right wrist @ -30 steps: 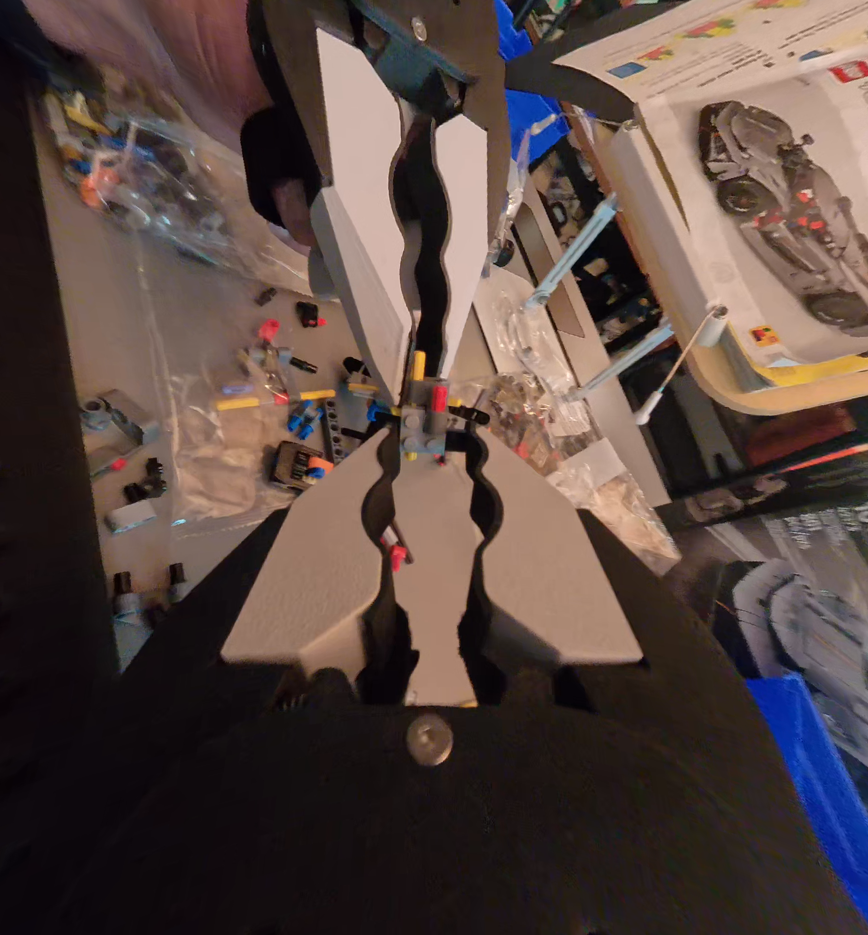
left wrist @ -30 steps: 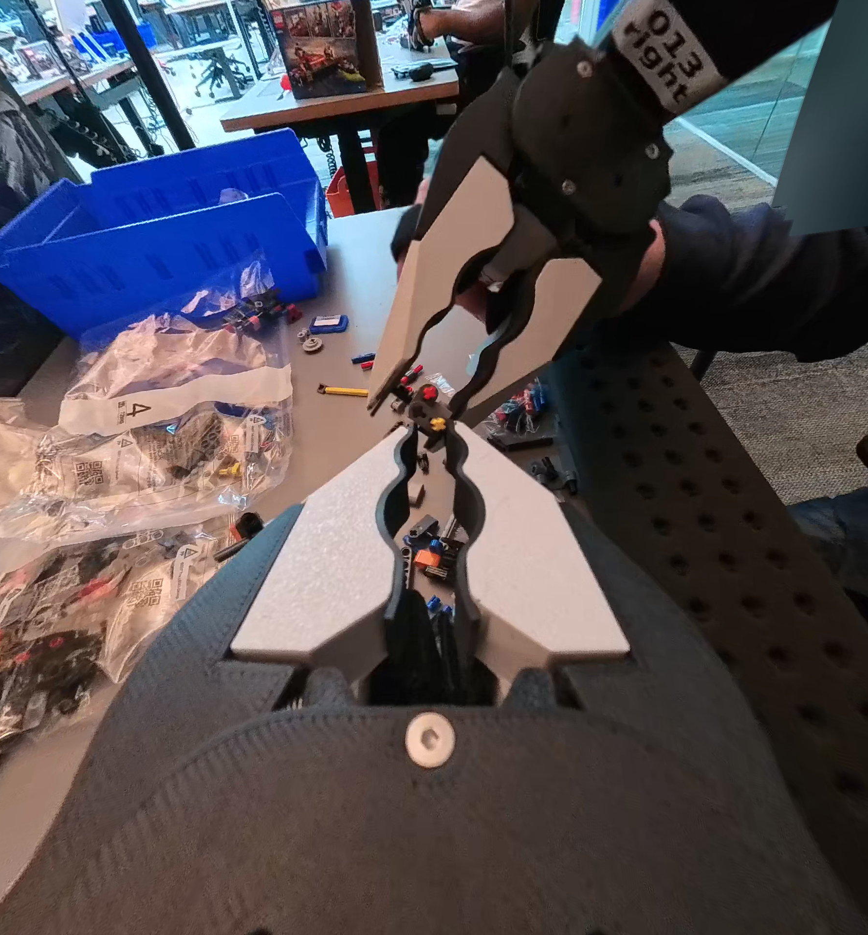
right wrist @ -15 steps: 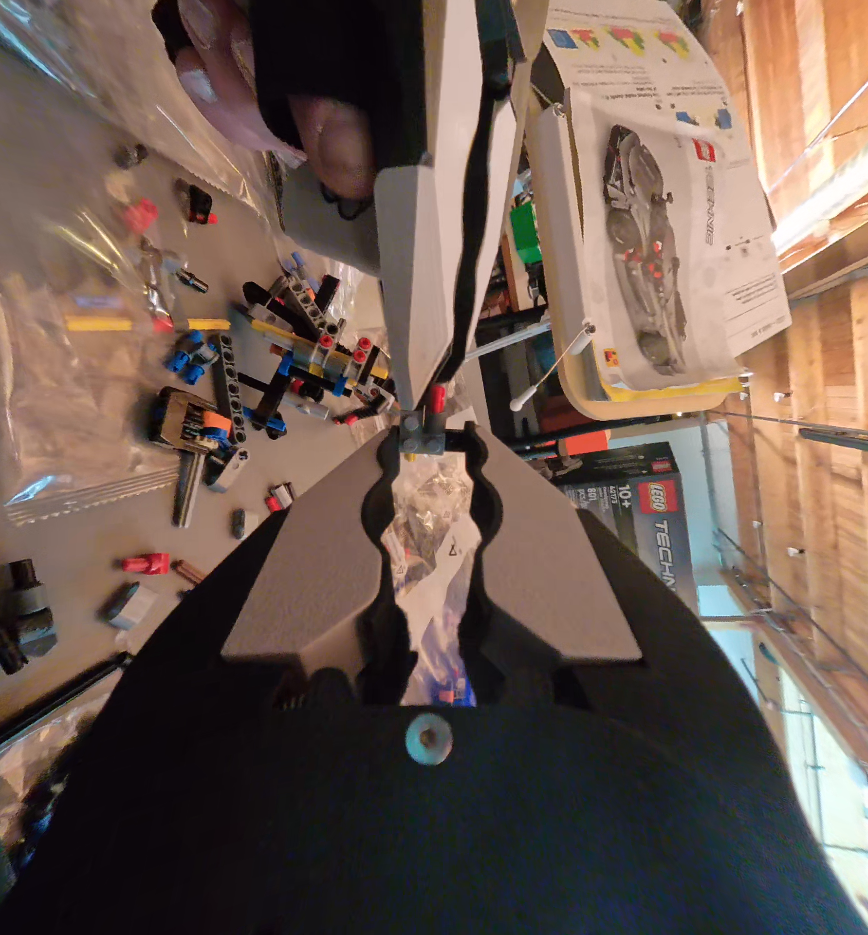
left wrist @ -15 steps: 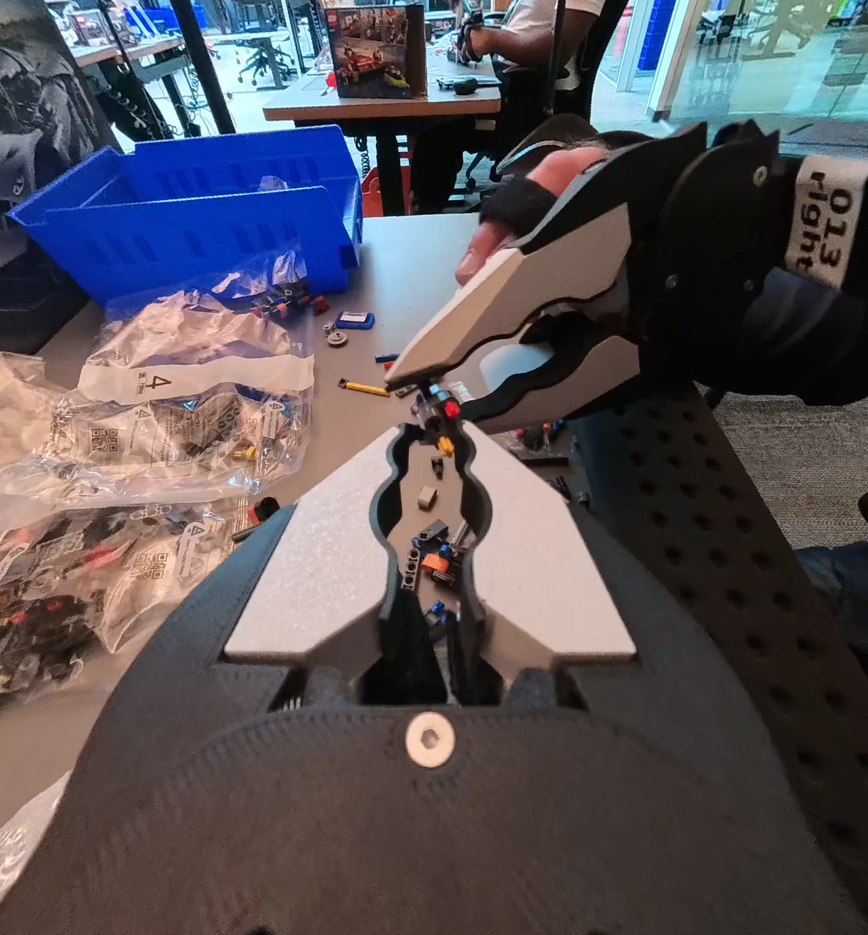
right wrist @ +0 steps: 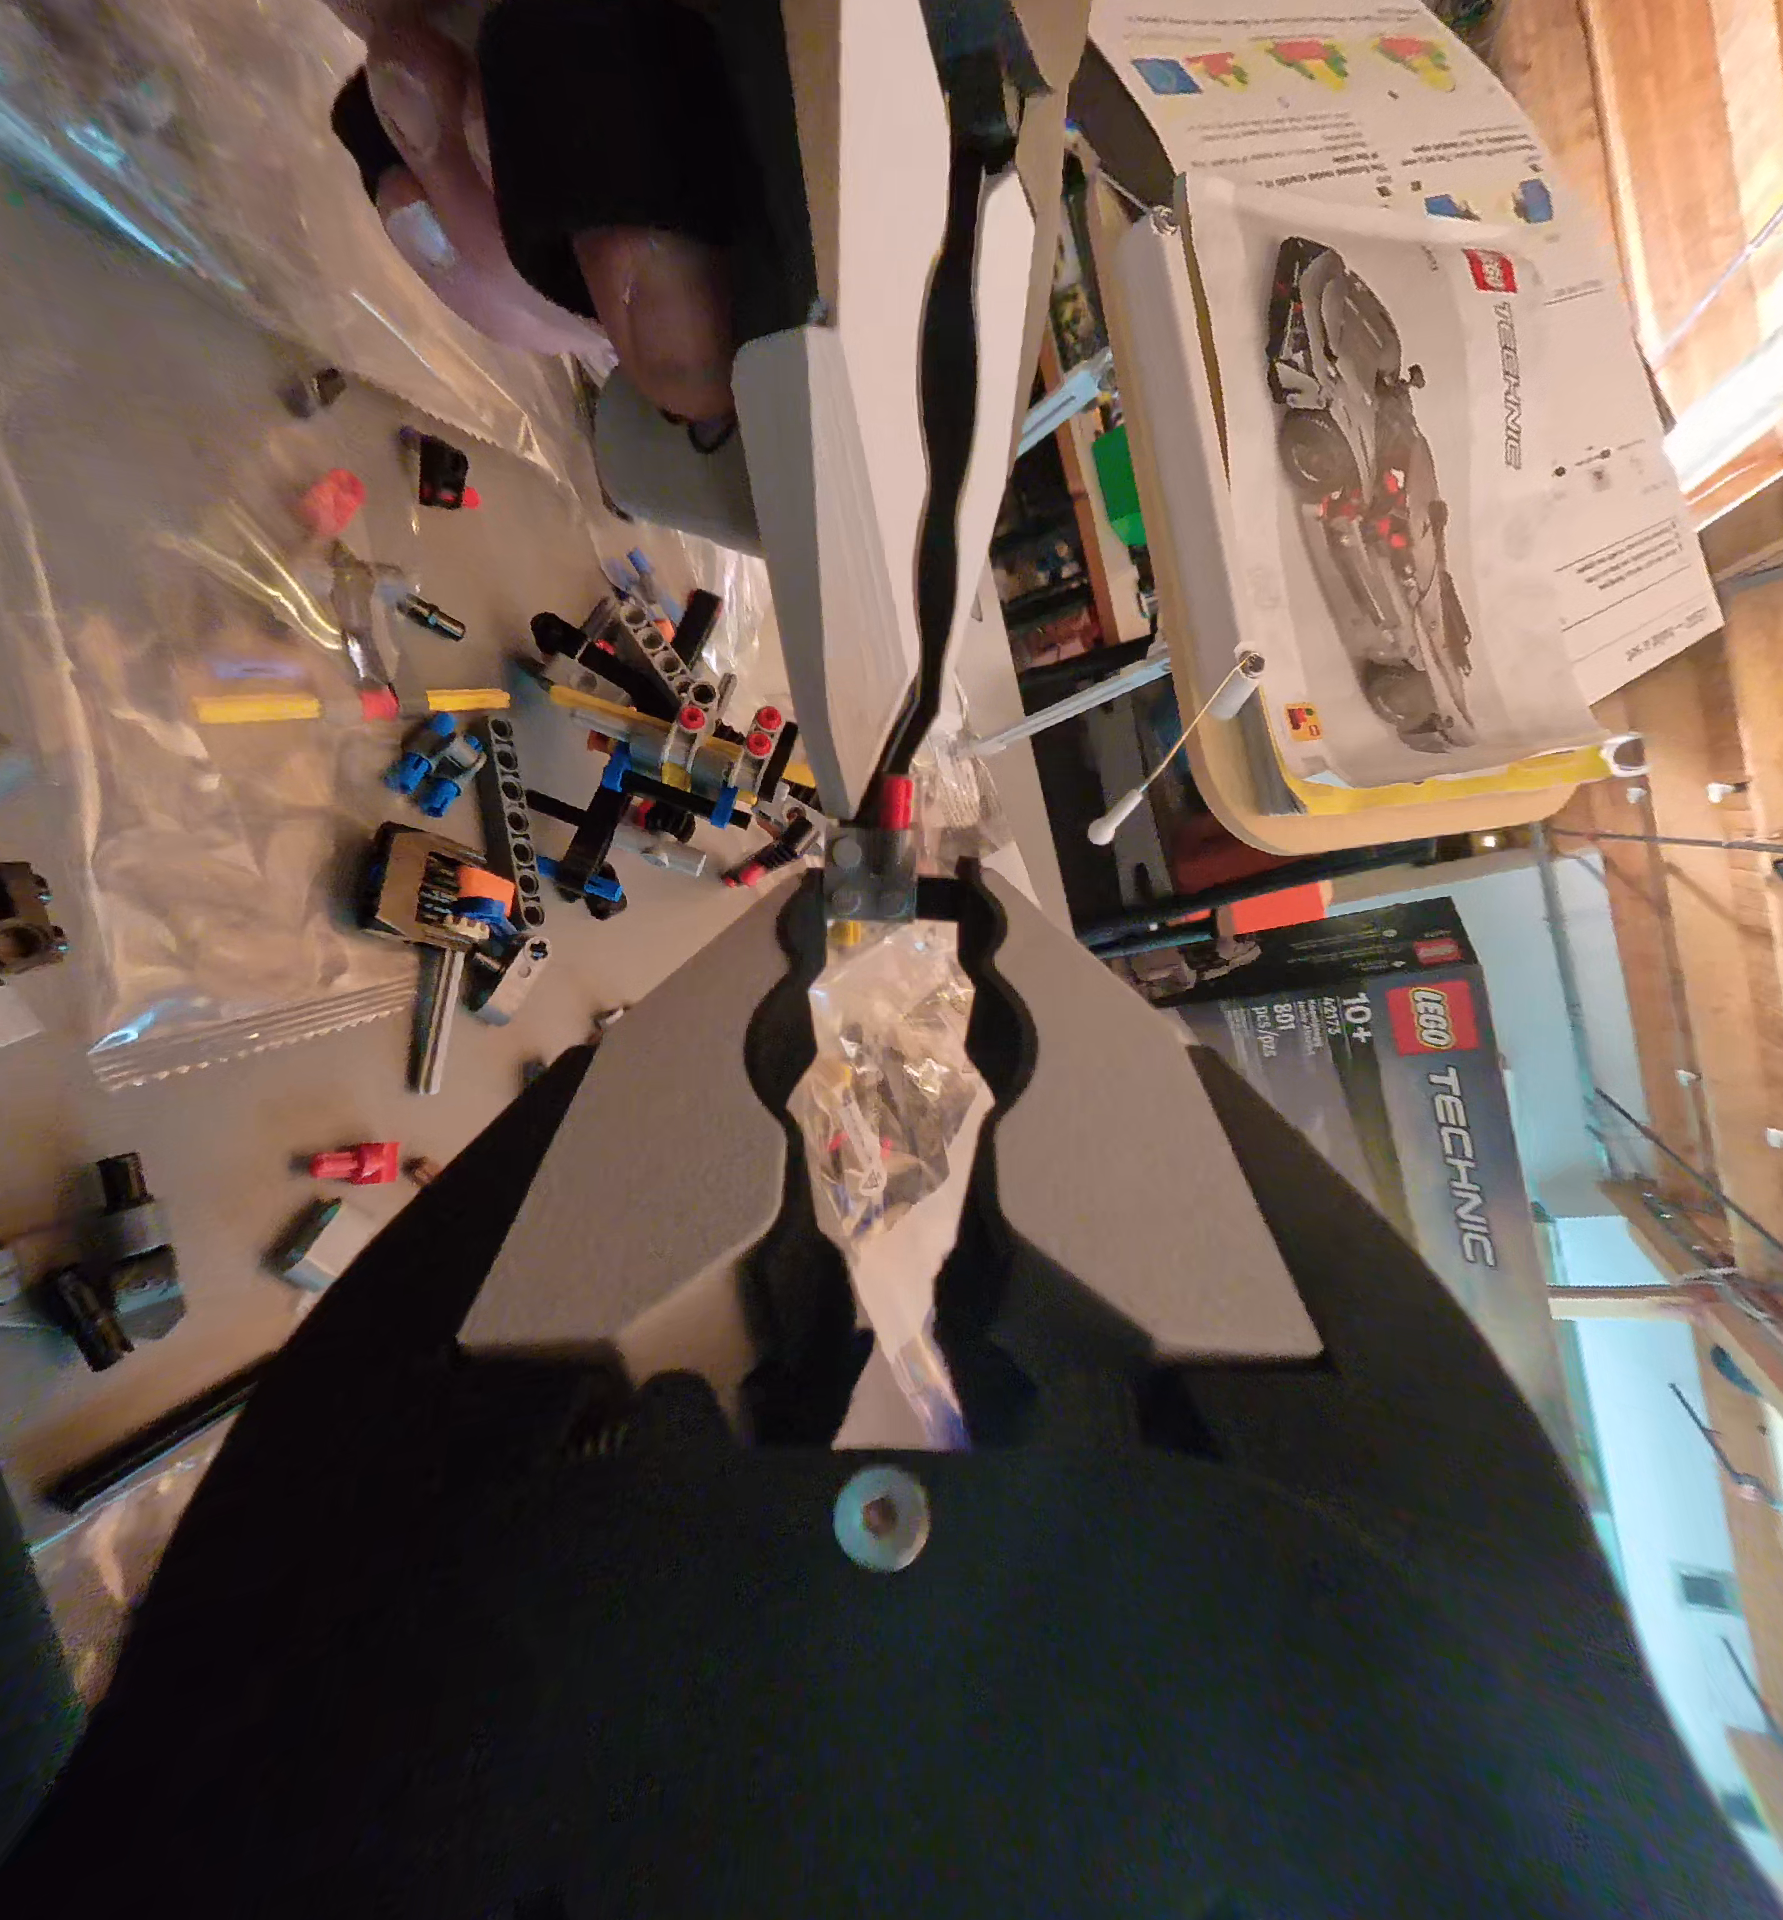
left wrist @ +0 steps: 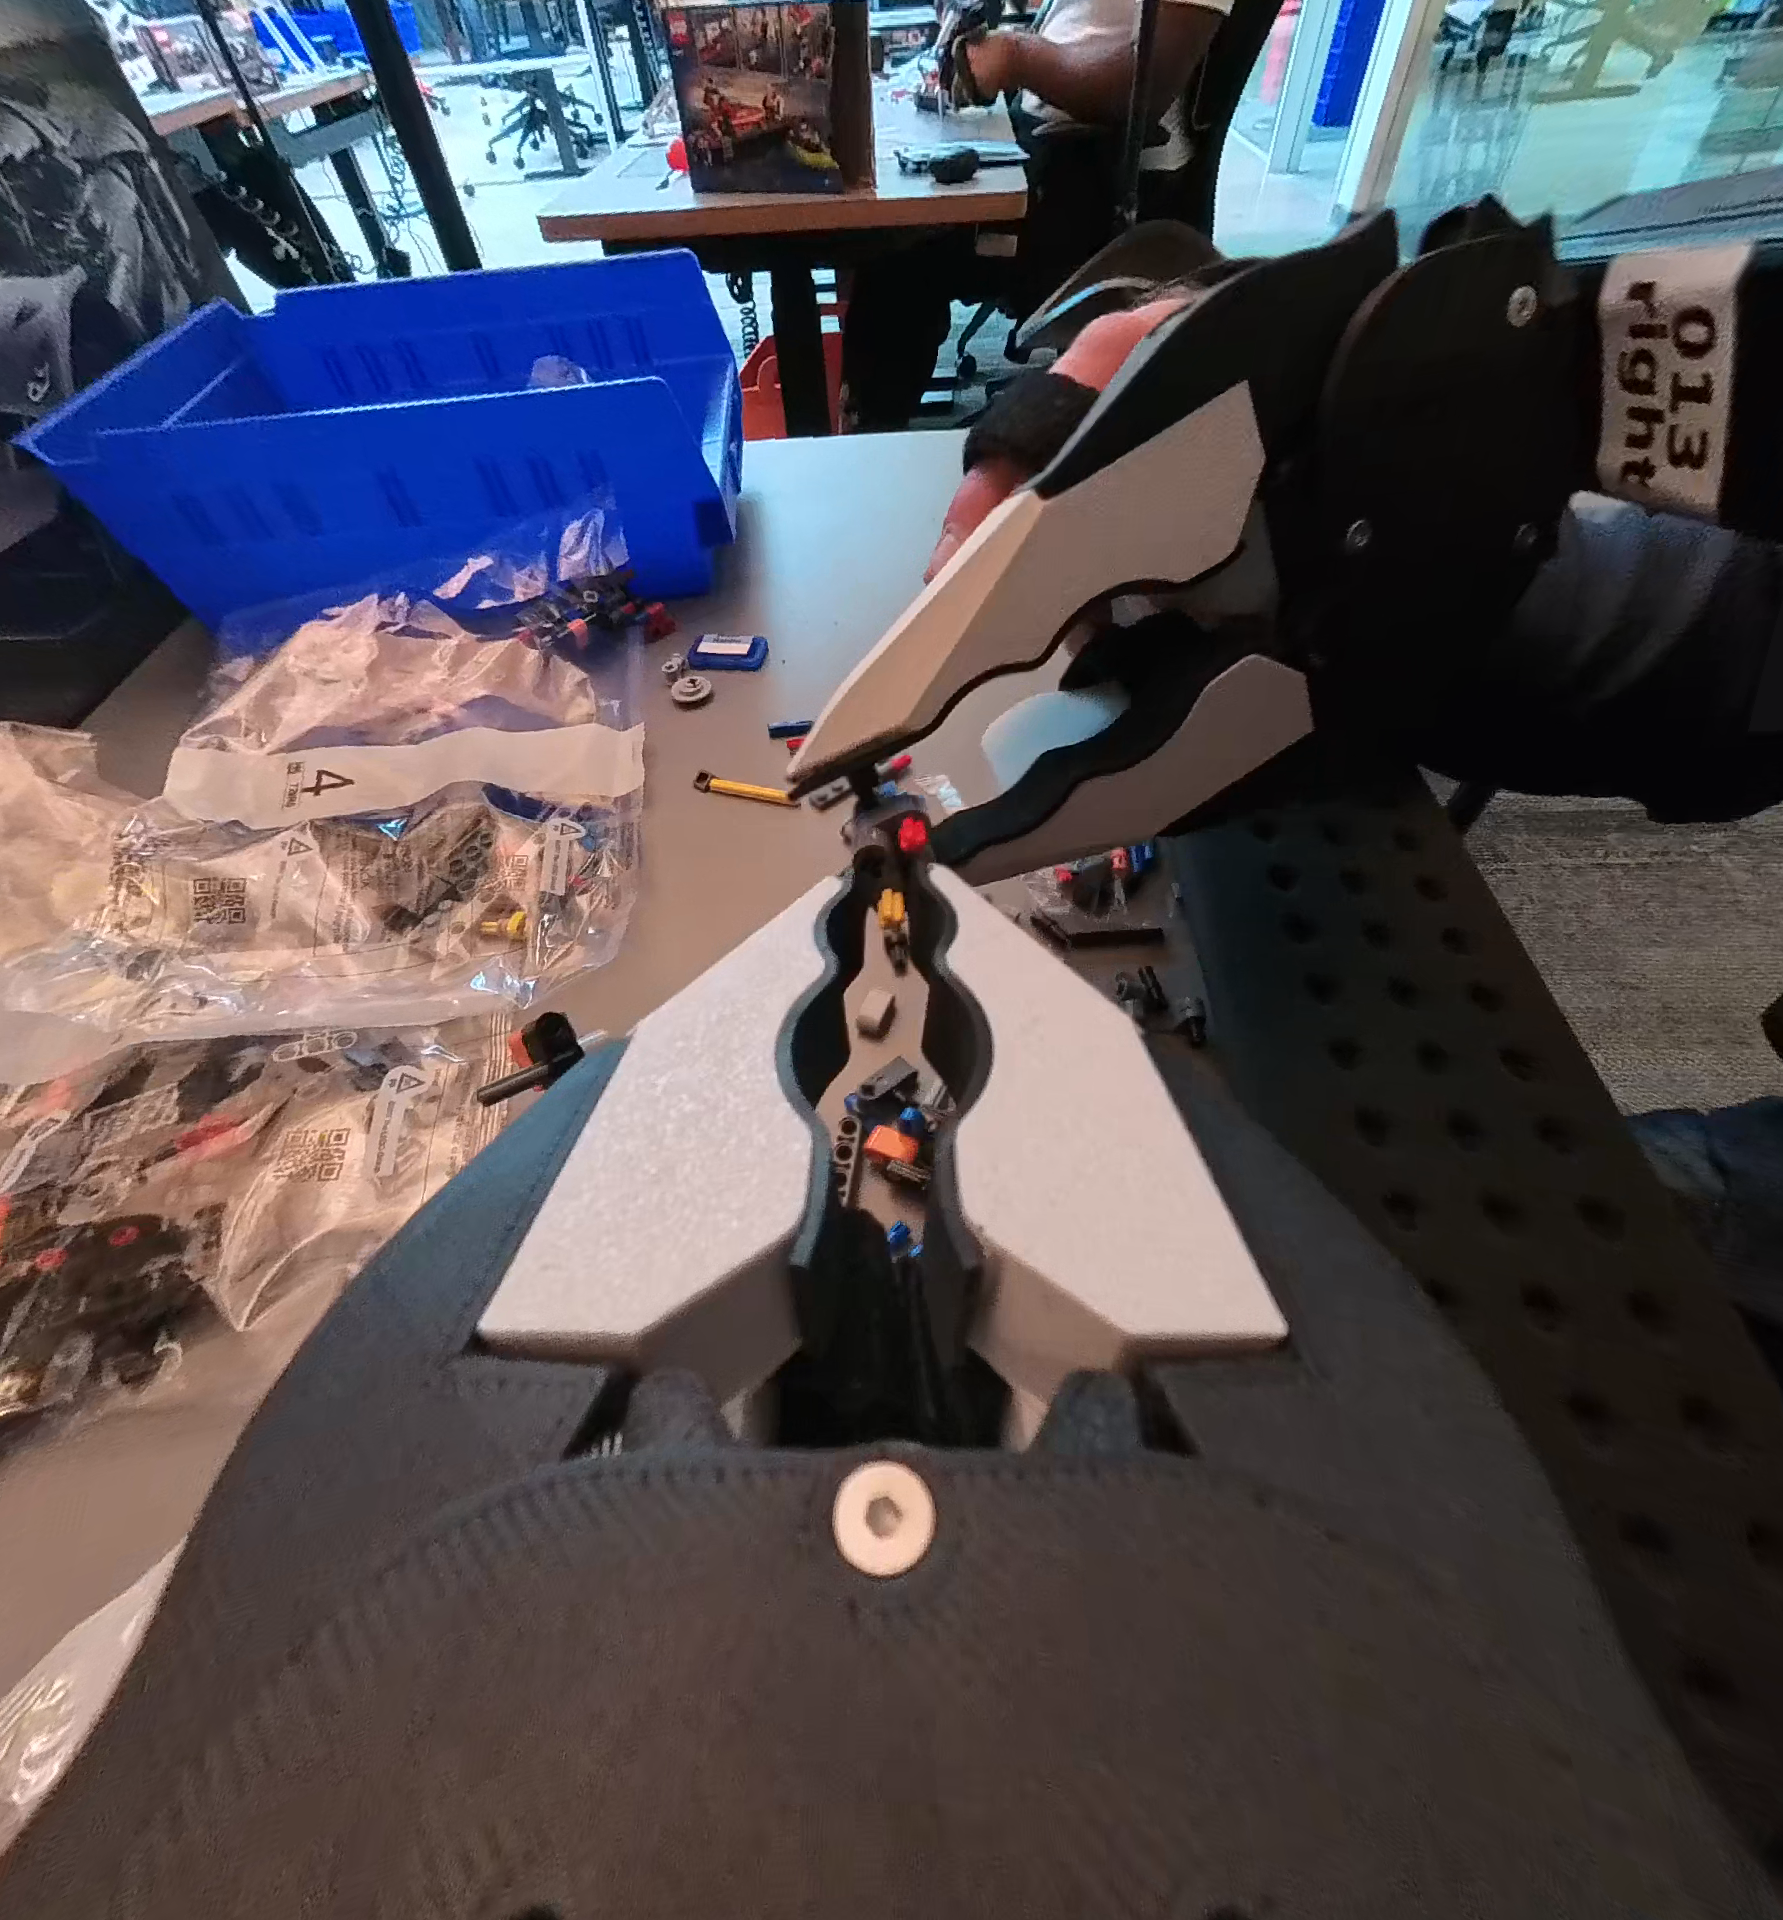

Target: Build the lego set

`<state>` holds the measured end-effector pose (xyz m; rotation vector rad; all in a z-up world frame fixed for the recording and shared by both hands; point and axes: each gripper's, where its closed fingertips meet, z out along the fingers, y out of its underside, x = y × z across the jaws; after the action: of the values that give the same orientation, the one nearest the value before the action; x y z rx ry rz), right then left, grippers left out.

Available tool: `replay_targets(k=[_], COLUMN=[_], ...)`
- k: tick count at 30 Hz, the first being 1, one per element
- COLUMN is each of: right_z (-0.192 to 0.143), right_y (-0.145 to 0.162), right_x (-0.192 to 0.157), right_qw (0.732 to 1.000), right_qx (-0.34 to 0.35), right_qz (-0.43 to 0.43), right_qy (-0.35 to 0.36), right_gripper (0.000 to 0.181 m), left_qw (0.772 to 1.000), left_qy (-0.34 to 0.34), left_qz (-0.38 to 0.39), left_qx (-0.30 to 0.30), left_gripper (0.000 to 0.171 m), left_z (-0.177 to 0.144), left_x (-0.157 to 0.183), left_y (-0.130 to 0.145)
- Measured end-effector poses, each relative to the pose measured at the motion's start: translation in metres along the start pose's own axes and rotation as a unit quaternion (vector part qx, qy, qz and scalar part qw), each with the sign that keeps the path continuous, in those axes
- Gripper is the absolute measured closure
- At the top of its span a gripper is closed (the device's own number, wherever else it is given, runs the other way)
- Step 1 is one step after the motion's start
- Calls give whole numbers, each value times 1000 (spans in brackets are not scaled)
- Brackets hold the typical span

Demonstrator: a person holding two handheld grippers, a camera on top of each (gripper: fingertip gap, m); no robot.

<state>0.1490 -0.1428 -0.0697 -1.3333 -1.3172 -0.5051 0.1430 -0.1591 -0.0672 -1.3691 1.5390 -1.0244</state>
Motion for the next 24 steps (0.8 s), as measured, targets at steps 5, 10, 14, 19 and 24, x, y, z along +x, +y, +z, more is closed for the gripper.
replay_targets(k=[5,10,14,19,24], right_z=[-3,-5,-7,-19,-14], right_y=[-3,-5,-1,-5,-4], right_x=[0,-2,-11,3,-10], right_qw=[1000,998,985,946,947], right_qx=[16,40,71,149,136], right_qz=[19,42,111,236,223], right_qy=[-12,-35,-109,-164,-185], right_gripper=[158,157,160,157,177], left_qw=[1000,1000,999,997,994], left_qy=[16,24,-11,-23,-26], left_qz=[-9,-3,44,69,92], left_qx=[12,11,-24,-40,-48], left_gripper=[164,164,165,165,165], left_z=[-2,-2,-1,-1,3], left_x=[3,6,-1,-1,2], left_y=[-3,-1,8,10,12])
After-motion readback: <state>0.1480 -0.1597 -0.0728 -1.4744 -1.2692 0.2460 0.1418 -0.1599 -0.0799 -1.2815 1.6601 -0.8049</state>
